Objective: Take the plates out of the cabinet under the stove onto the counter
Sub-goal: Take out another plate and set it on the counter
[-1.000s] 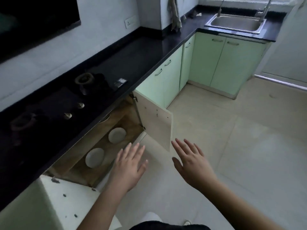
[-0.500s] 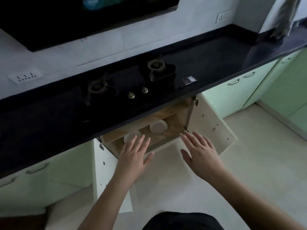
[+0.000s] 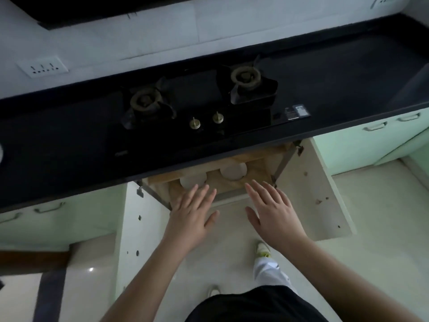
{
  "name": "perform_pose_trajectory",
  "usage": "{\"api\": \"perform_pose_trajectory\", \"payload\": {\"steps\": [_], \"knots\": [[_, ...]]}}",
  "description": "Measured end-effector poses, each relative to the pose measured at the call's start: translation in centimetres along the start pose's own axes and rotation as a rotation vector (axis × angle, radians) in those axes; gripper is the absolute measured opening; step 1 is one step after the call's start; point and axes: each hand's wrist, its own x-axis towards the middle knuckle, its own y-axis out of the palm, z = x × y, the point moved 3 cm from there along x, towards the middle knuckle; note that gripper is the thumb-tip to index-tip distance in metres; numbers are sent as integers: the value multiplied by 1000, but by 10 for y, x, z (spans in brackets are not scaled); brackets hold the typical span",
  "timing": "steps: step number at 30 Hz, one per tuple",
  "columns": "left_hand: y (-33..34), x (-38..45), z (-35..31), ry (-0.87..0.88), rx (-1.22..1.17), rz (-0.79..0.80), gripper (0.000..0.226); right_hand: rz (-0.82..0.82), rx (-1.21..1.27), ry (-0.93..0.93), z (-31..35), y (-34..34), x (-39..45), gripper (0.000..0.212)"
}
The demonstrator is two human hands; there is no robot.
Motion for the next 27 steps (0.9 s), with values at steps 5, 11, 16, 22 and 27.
{"api": "perform_pose_trajectory", "payload": {"steps": [5,11,16,22,27], "knots": [[10,34,-27,-167,-11,23,76,85,27,-96,-37,17,40,57],[48,79,-40,-182,25,113,72,148,-1,-147,-74,53,80,56],[83,101,-27,-206,30,81,71,99,8,-99,-88,87,103,54],[132,142,7,-207,31,5,75,2,16,-65,-94,137,139,52],[178,177,23,-172,38,-48,71,-61,15,-63,-101,187,163,50]]}}
